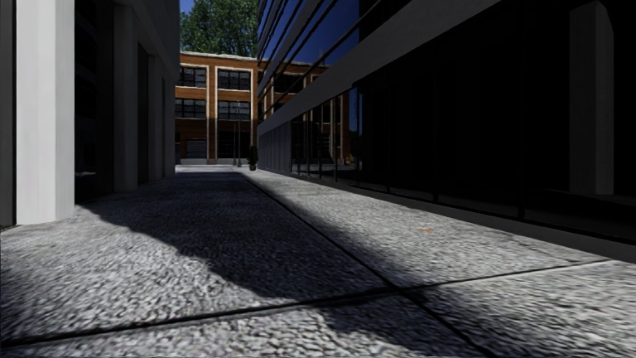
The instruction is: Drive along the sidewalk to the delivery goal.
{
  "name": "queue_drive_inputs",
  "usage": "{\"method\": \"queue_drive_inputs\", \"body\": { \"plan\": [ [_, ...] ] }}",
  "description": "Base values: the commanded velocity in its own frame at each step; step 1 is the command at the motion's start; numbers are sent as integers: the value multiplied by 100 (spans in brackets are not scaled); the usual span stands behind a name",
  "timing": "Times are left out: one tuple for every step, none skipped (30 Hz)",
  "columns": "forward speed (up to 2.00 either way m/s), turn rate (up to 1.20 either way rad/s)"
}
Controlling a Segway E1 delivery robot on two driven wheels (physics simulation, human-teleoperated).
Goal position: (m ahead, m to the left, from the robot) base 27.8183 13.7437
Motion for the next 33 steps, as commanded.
{"method": "queue_drive_inputs", "body": {
  "plan": [
    [170,0],
    [170,0],
    [170,2],
    [170,11],
    [170,30],
    [170,30],
    [170,55],
    [170,90],
    [170,120],
    [170,120],
    [170,120],
    [170,120],
    [170,84],
    [170,12],
    [170,9],
    [170,6],
    [170,3],
    [170,2],
    [170,2],
    [170,2],
    [170,2],
    [170,2],
    [170,2],
    [170,2],
    [170,3],
    [170,8],
    [170,9],
    [170,10],
    [170,10],
    [170,23],
    [170,69],
    [170,69],
    [170,120]
  ]
}}
